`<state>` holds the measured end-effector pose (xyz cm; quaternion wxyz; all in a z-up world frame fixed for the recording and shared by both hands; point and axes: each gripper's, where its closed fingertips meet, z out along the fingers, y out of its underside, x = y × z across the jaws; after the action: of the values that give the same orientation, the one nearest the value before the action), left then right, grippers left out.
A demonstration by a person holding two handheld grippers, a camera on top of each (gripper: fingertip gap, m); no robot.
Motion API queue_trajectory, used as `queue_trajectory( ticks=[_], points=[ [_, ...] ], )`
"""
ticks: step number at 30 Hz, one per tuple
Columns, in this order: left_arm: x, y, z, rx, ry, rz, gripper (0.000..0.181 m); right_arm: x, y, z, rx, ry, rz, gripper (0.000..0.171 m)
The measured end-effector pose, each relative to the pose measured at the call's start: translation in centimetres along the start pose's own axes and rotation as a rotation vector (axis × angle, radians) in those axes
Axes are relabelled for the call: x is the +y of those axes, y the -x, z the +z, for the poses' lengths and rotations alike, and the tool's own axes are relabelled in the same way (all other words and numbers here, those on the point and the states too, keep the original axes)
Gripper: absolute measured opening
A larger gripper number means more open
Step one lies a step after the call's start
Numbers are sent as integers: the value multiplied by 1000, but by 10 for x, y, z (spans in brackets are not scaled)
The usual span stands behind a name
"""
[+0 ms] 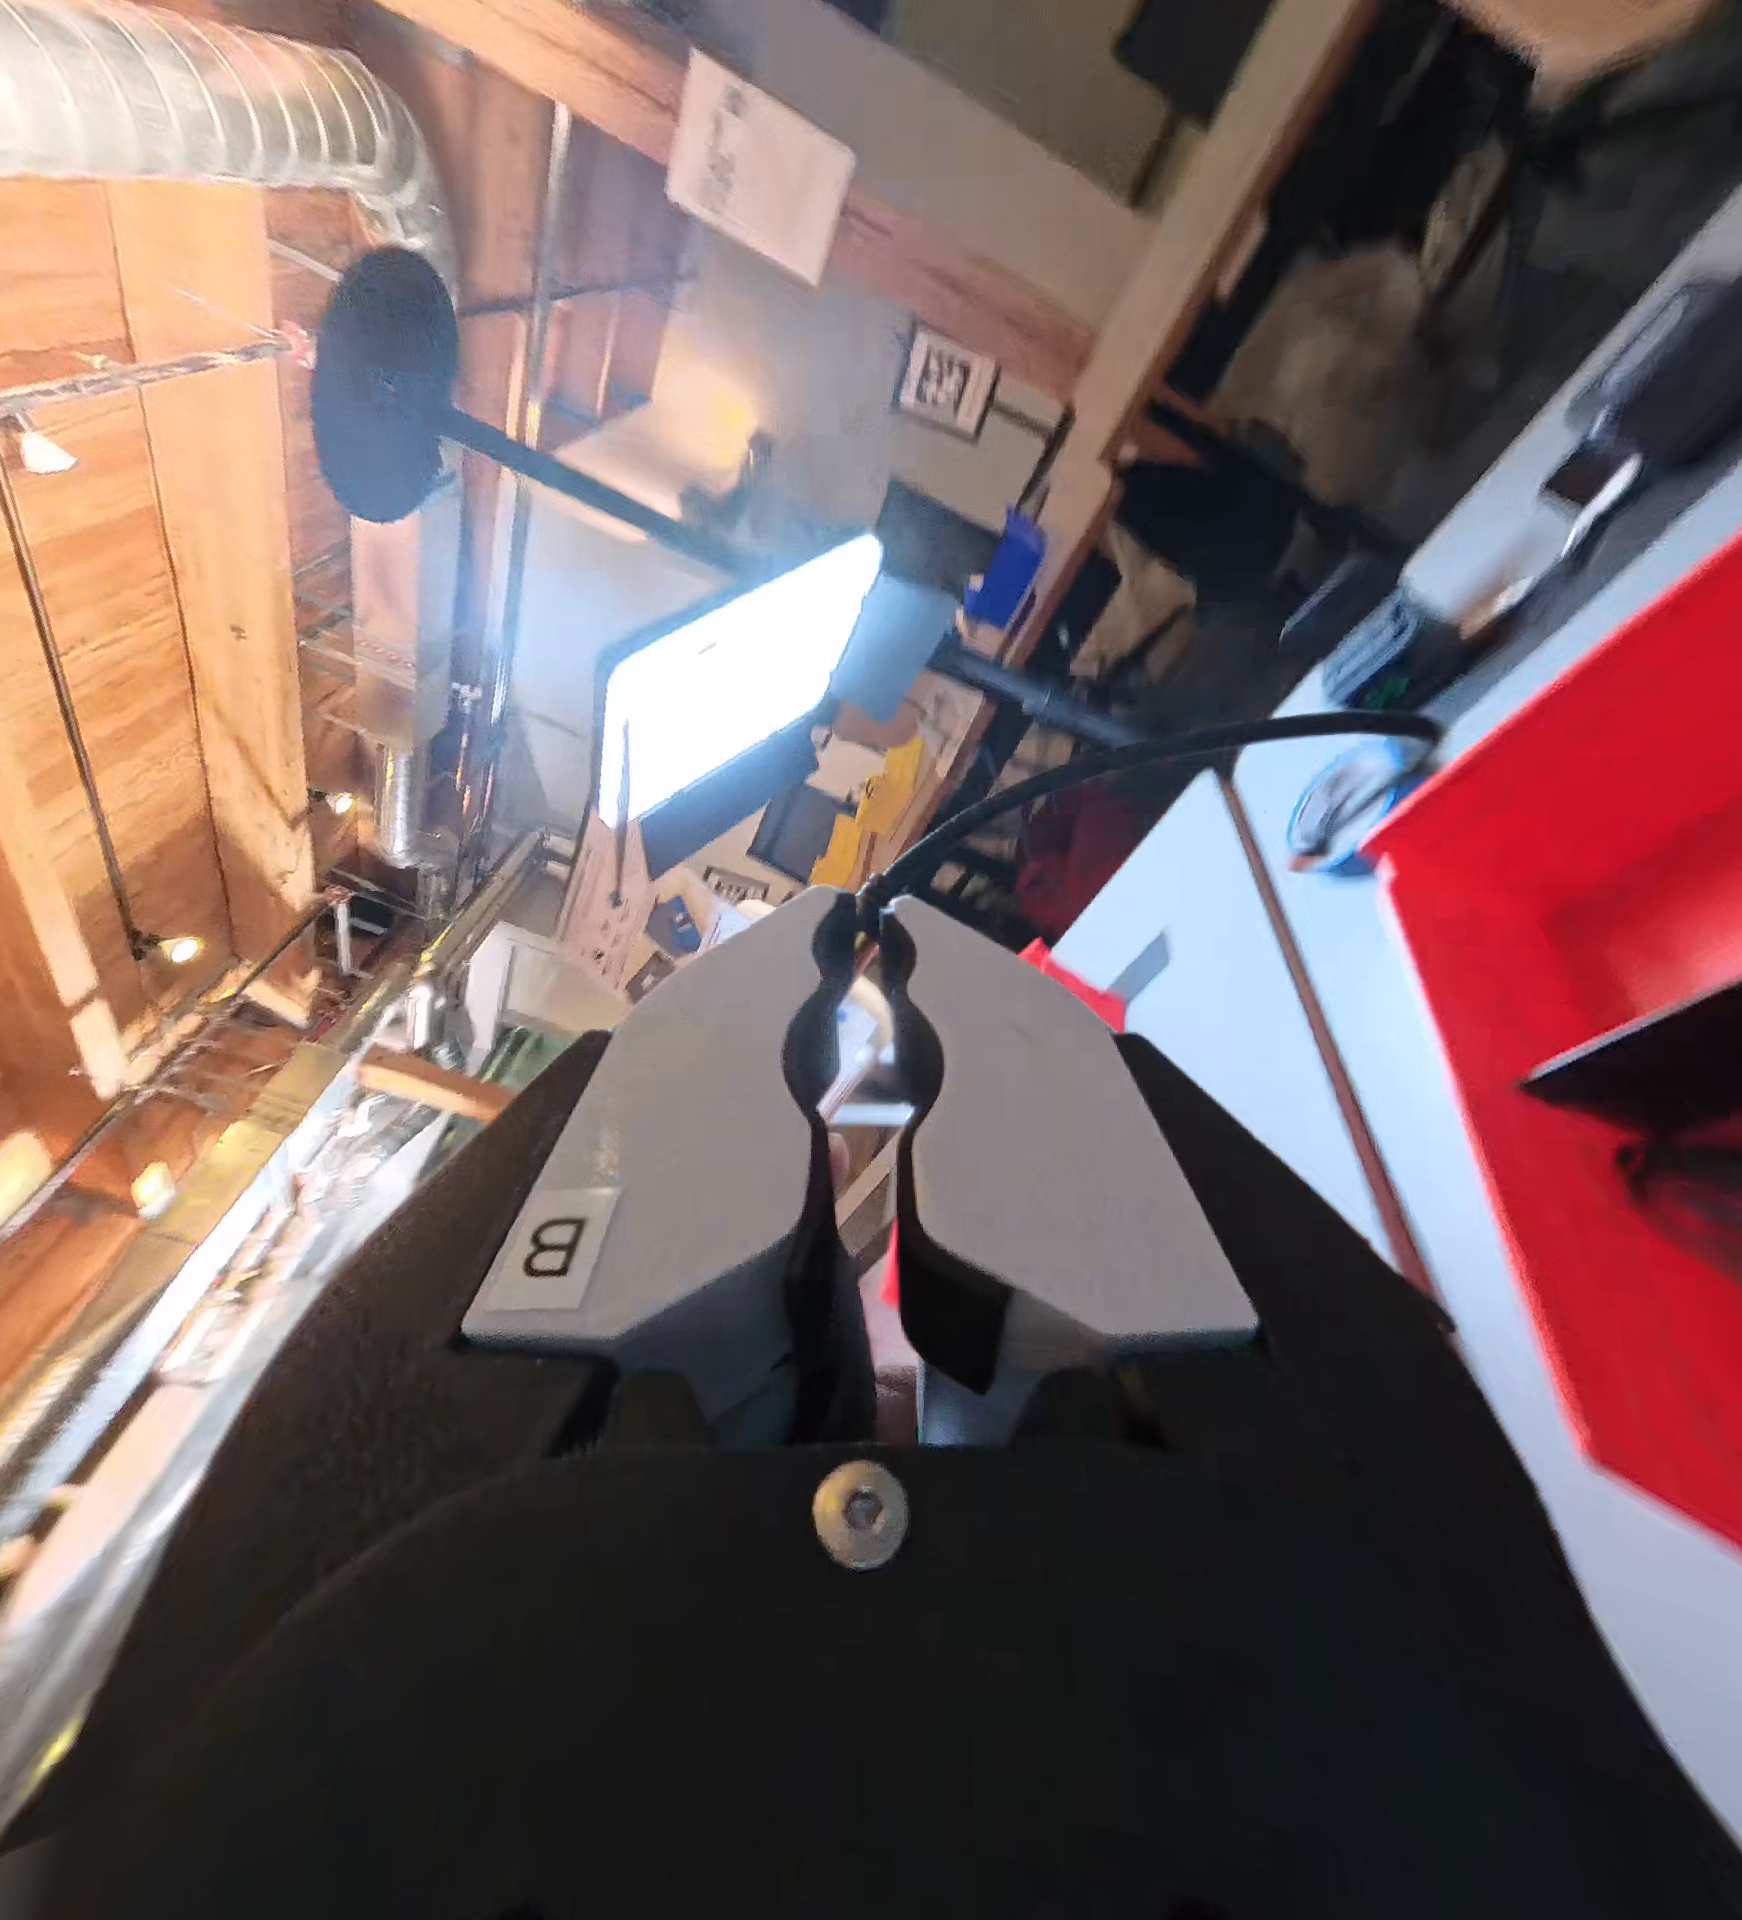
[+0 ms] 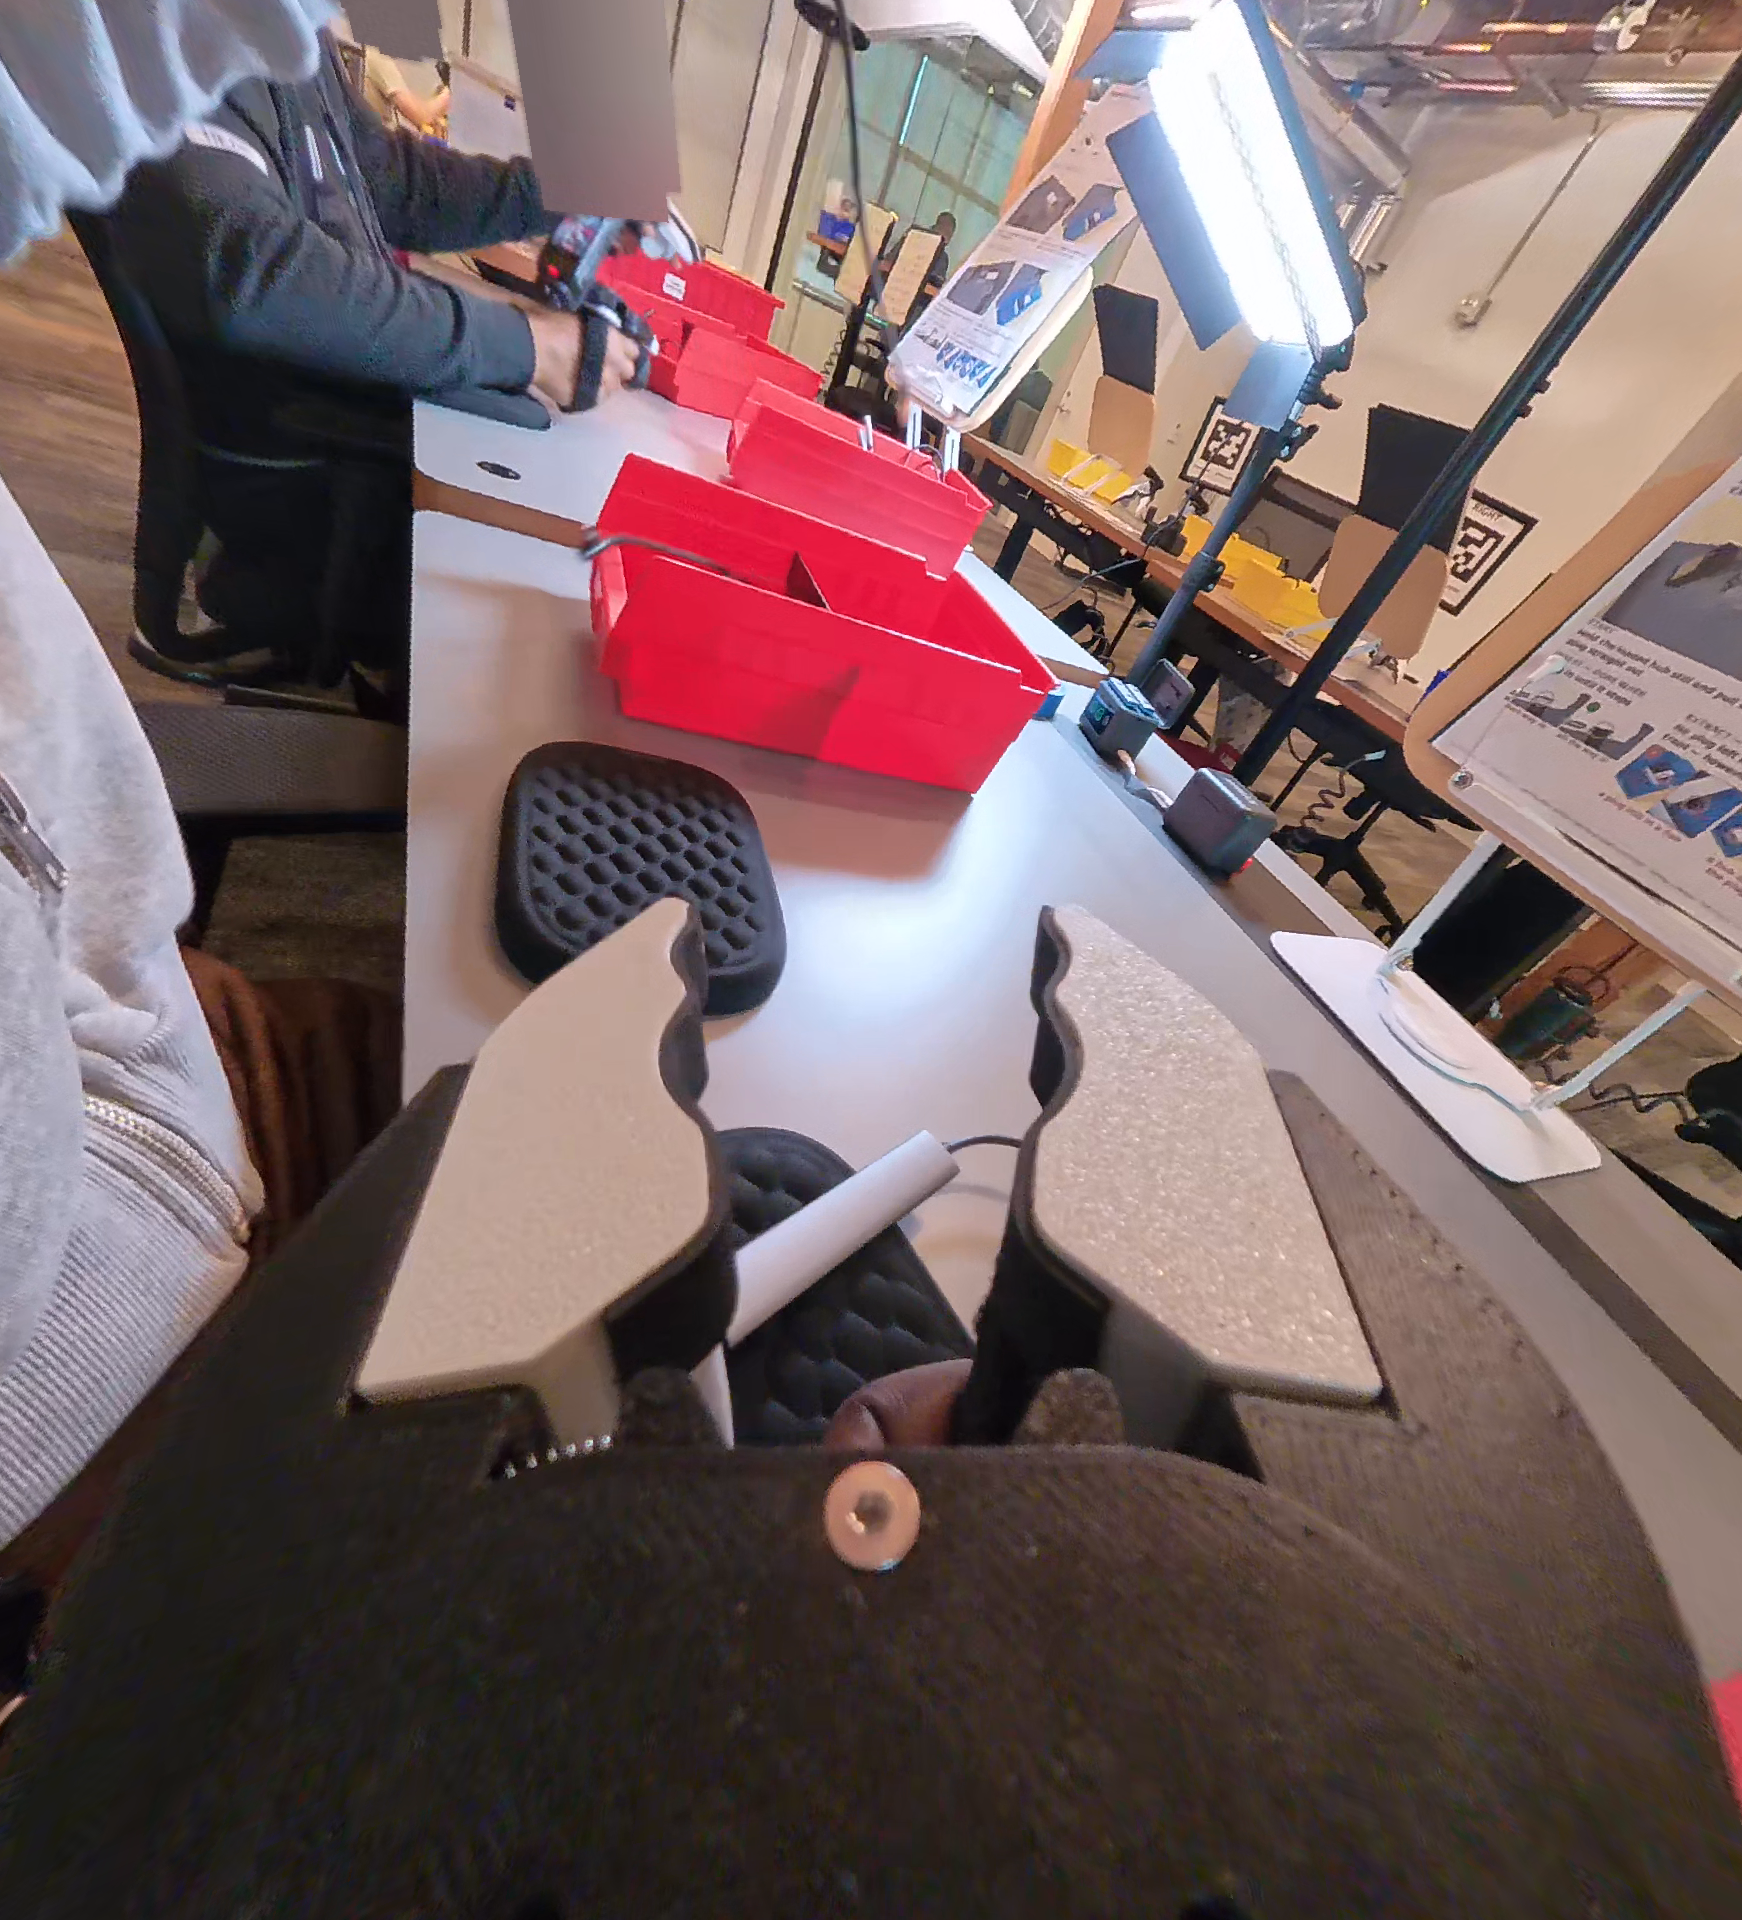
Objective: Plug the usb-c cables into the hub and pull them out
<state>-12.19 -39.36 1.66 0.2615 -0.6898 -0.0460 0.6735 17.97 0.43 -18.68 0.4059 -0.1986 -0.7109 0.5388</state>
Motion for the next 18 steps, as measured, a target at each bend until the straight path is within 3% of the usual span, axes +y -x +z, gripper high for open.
queue_trajectory(
  ticks=[4,9,12,18],
  points=[
    [-36,-14,-10,11,-192,-244,0,-5,5,9,-15,-29,59,60],
    [-84,-73,-24,183,-406,-472,0,-20,24,33,-73,-117,126,59],
    [-76,-119,-15,251,-320,-383,0,-20,37,49,-89,-96,76,59],
    [-23,-202,-14,655,-29,-454,18,-13,35,50,-99,-74,97,58]
  ],
)
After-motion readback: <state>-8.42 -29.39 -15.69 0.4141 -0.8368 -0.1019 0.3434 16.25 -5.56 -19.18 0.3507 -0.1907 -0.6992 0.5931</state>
